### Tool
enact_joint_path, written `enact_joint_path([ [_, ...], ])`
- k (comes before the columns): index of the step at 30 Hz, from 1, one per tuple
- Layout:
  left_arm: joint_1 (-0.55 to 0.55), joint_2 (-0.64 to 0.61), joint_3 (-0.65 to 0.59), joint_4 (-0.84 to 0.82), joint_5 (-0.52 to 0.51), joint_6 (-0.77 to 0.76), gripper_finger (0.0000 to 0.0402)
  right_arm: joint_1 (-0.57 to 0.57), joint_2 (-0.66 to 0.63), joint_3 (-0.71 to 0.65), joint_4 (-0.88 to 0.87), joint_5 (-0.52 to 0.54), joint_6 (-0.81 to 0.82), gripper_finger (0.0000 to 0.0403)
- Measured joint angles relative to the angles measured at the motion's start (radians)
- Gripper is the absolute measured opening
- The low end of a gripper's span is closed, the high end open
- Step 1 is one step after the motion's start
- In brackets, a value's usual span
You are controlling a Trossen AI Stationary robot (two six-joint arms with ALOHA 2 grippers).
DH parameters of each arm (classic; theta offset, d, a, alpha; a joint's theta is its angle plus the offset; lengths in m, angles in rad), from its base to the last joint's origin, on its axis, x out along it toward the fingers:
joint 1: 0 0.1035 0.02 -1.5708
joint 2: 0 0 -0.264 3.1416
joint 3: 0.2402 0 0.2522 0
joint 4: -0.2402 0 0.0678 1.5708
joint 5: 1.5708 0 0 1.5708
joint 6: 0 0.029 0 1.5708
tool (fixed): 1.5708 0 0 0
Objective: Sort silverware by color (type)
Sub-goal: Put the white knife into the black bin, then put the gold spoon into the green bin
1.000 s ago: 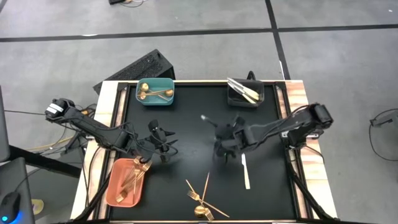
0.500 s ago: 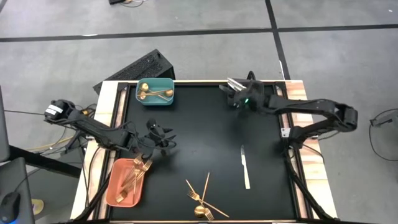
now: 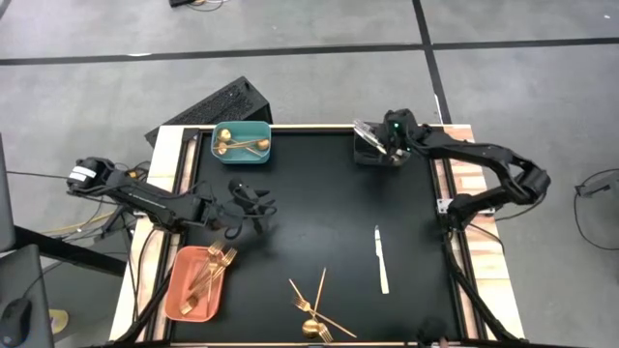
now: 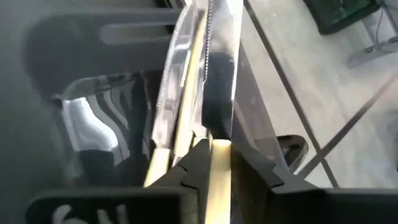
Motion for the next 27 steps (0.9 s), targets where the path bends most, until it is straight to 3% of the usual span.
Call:
enact_joint_path([
  [6,0.018,0.000,0.000,0.004,0.049,0.001,0.0141,-0.009,0.056,0.000,0.043,0.000,-0.001,0.0152],
  [10,0.018,0.000,0.000,0.005,0.054,0.008,0.0141,0.009,0.049,0.000,0.038,0.017,0.086,0.0175],
  [18,0.018,0.000,0.000,0.009,0.055,0.001,0.0141,0.123,-0.028,0.001,-0.048,0.017,0.447,0.0169],
  [27,0.018,0.000,0.000,0.010,0.052,-0.016,0.0141,0.370,-0.043,0.001,-0.359,-0.068,0.855,0.0146],
])
